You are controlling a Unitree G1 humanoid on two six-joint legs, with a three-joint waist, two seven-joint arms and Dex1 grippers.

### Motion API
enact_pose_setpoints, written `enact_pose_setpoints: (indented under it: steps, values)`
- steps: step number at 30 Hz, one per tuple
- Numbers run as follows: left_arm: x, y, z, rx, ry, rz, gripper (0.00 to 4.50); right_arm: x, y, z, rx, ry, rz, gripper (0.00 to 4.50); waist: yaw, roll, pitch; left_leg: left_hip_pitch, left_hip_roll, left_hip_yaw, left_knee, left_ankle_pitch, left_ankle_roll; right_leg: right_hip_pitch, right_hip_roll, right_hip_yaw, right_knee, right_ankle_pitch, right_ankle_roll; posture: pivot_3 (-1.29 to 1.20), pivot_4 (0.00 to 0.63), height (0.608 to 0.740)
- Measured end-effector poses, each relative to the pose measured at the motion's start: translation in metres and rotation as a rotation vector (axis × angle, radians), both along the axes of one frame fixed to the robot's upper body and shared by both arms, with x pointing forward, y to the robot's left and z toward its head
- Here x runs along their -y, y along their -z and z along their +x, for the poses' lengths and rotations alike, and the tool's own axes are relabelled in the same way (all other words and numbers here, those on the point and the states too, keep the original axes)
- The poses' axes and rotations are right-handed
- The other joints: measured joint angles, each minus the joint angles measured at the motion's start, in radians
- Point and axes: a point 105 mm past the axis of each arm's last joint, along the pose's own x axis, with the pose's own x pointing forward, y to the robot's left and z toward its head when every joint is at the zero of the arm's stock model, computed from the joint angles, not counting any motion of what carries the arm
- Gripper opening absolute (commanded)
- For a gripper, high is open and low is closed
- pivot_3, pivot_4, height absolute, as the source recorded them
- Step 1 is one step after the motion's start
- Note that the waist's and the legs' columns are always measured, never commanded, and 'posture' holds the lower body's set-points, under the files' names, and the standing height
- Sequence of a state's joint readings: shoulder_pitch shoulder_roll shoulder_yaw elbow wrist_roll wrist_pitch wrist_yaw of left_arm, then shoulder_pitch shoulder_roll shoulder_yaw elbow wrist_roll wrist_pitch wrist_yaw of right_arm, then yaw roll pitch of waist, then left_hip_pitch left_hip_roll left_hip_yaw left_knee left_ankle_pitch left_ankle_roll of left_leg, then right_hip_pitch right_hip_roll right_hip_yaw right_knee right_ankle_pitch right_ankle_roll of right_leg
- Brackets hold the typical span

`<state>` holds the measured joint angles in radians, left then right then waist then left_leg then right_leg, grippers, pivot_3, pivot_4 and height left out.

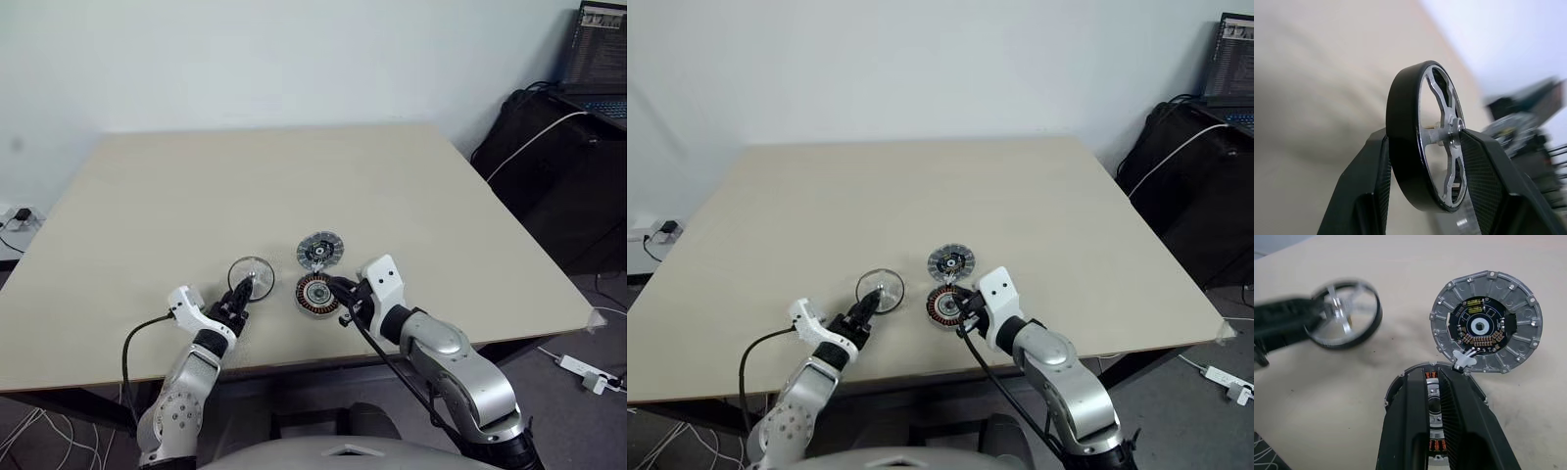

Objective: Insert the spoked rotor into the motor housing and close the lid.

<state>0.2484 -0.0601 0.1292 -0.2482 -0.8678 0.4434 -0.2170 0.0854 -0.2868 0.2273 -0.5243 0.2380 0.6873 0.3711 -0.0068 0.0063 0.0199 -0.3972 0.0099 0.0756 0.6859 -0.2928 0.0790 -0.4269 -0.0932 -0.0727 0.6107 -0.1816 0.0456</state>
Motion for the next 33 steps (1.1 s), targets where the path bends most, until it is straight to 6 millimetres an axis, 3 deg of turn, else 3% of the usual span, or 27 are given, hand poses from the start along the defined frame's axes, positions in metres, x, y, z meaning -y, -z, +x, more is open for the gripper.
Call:
enact_pose_setpoints:
  steps: [3, 6, 9, 18, 26, 33]
  values:
    - [0.015, -0.008, 0.001, 0.024, 0.055, -0.068, 1.81, 0.000, 0.000, 0.000, -0.001, 0.001, -0.001, 0.49, 0.001, 0.000, 0.000, 0.000, 0.000, 0.000, 0.000, 0.000, 0.000, 0.000, 0.000, 0.000, 0.000, 0.000, 0.000, 0.00, 0.000, 0.740]
    - [0.047, -0.010, -0.002, -0.002, 0.193, -0.122, 1.81, 0.000, -0.001, 0.000, 0.003, 0.004, 0.002, 0.49, 0.002, 0.000, 0.000, 0.000, -0.001, 0.000, 0.000, 0.000, 0.000, 0.001, 0.000, 0.000, 0.000, 0.000, 0.000, 0.00, 0.000, 0.740]
    - [0.067, -0.010, -0.006, -0.022, 0.281, -0.152, 1.81, 0.003, -0.005, -0.001, 0.015, 0.017, 0.017, 0.49, 0.000, 0.000, 0.000, 0.000, 0.000, 0.000, 0.000, 0.001, 0.002, 0.000, 0.001, 0.000, 0.000, 0.000, 0.000, 0.00, 0.000, 0.740]
    - [0.071, -0.002, 0.003, -0.056, 0.313, -0.145, 1.81, 0.011, -0.023, -0.015, 0.041, -0.005, 0.096, 0.49, 0.000, 0.000, 0.000, 0.001, 0.000, 0.000, 0.000, 0.002, 0.003, 0.001, 0.002, 0.001, 0.000, 0.000, 0.000, 0.00, 0.000, 0.740]
    - [0.076, 0.029, 0.004, -0.195, 0.339, -0.103, 1.81, 0.016, -0.026, -0.016, 0.048, 0.010, 0.100, 0.49, 0.003, 0.000, 0.000, 0.001, 0.000, 0.000, 0.000, 0.002, 0.003, 0.001, 0.002, 0.001, 0.000, 0.000, 0.000, 0.00, 0.000, 0.740]
    - [0.086, 0.028, 0.006, -0.204, 0.395, -0.084, 1.81, 0.018, -0.026, -0.016, 0.049, 0.026, 0.095, 0.49, 0.010, 0.000, 0.000, 0.000, 0.000, 0.000, 0.000, 0.002, 0.004, 0.001, 0.001, 0.001, 0.000, 0.000, 0.000, 0.00, 0.000, 0.740]
